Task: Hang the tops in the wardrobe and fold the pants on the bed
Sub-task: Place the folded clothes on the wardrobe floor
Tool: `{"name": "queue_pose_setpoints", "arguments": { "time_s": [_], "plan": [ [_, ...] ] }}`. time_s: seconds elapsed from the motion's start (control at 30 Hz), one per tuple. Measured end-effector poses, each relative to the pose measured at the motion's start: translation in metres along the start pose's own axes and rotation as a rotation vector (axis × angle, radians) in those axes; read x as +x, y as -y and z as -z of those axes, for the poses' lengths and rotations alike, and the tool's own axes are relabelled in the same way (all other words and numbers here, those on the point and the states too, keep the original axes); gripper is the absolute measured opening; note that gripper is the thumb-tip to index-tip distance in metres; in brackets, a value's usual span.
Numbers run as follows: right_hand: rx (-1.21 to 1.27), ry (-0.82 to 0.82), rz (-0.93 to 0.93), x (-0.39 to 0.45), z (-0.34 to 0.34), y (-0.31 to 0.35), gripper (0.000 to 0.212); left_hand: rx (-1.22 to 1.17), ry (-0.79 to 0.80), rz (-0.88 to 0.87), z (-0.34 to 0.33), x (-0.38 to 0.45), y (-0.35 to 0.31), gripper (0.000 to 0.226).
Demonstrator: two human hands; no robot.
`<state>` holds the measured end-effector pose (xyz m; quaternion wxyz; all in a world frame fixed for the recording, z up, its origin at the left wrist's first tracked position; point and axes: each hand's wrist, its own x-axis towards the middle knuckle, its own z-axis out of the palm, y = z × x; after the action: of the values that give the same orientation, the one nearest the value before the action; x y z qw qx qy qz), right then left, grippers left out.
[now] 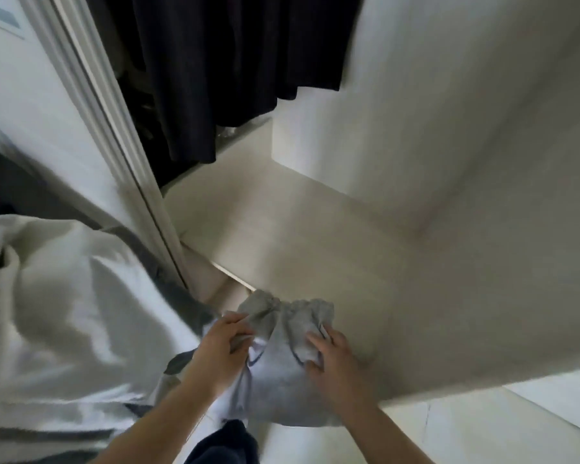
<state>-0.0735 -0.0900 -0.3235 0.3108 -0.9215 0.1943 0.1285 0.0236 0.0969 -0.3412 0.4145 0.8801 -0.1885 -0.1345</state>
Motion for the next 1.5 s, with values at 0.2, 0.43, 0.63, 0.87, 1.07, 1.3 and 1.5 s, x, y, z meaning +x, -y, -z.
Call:
{"name": "queue_pose_setpoints", "arguments": {
  "time_s": [0.2, 0.43, 0.63, 0.87, 1.07, 1.3, 1.5],
  "plan": [
    [0.113, -0.120, -0.133, 0.111, 0.036, 0.028, 0.050, 0.041, 0.135, -0.083, 0.022, 0.156, 0.002, 0.025],
    [0.119, -0.366, -0.132, 0.226, 0.107, 0.016, 0.051, 0.068, 0.100, -0.437, 0.042, 0.327, -0.025, 0.020],
    [0.173, -0.228, -0.257, 0.299, 0.064, -0.018, 0.062, 0.255, 0.232, -0.428, -0.003, 0.404, 0.032, 0.027],
    [0.108, -0.182, -0.379, 0.301, -0.015, -0.046, 0.062, 0.705, 0.296, -0.249, -0.045, 0.374, 0.099, 0.047],
    [-0.292, -0.217, -0.069, 0.335, -0.012, -0.034, 0.074, 0.743, 0.373, -0.583, -0.083, 0.377, 0.093, 0.054],
    [-0.382, -0.137, -0.022, 0.388, -0.037, -0.041, 0.068, 0.872, 0.389, -0.461, -0.087, 0.427, 0.134, 0.081],
    [-0.304, -0.282, 0.035, 0.466, -0.031, -0.032, 0.063, 0.907, 0.334, -0.475, -0.078, 0.502, 0.150, 0.079]
  ]
}}
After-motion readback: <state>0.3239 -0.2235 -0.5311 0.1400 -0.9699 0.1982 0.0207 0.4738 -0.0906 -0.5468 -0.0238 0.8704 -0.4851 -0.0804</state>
